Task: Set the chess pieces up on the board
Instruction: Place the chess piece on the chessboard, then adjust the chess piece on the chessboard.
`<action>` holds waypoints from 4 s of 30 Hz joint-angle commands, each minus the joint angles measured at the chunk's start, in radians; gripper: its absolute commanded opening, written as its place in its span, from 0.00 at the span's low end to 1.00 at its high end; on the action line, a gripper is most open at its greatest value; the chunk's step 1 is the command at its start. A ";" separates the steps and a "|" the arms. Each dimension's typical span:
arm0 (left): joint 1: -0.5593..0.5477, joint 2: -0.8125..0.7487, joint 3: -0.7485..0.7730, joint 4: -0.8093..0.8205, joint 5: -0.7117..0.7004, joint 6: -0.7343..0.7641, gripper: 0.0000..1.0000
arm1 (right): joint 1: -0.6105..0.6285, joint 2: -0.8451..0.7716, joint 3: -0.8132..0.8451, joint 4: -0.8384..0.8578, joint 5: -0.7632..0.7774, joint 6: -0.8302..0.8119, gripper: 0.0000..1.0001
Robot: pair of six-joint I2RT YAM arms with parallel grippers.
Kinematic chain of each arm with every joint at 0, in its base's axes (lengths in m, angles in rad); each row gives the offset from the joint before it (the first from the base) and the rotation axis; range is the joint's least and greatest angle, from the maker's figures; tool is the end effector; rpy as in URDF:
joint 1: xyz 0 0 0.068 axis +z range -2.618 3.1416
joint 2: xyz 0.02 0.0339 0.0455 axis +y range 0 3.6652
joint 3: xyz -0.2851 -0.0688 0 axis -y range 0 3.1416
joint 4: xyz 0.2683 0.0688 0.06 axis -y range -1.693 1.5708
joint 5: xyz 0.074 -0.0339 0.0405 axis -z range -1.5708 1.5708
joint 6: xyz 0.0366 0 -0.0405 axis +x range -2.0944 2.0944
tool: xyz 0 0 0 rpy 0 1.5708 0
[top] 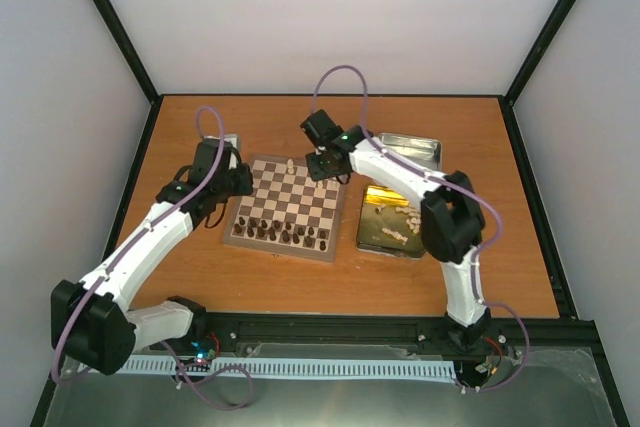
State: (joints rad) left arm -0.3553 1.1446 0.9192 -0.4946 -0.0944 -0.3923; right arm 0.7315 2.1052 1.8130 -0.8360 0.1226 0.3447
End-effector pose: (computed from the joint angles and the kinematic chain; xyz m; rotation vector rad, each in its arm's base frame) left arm 0.2450 -0.0872 0.2988 -0.0919 2.3010 -0.2797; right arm 0.3652 0.3218 0.2393 -0.4814 2.6519 0.1687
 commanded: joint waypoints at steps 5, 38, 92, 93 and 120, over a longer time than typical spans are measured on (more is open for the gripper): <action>0.003 0.175 0.102 0.059 0.004 -0.058 0.01 | -0.054 -0.354 -0.307 0.238 -0.010 0.077 0.46; 0.004 0.642 0.337 -0.035 -0.036 0.037 0.39 | -0.058 -0.676 -0.695 0.342 -0.055 0.115 0.48; 0.007 0.862 0.534 -0.001 -0.081 0.102 0.08 | -0.070 -0.754 -0.756 0.343 0.020 0.140 0.48; 0.007 0.863 0.538 -0.005 -0.082 0.101 0.08 | -0.071 -0.756 -0.756 0.343 0.021 0.140 0.48; 0.007 0.426 0.362 -0.006 0.026 0.001 0.38 | -0.091 -0.795 -0.864 0.322 0.028 0.163 0.48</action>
State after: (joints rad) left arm -0.3534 1.7432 1.3922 -0.5602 -0.1482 -0.3397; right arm 0.6613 1.3277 1.0153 -0.5041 0.1272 0.4816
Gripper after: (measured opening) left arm 0.374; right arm 0.480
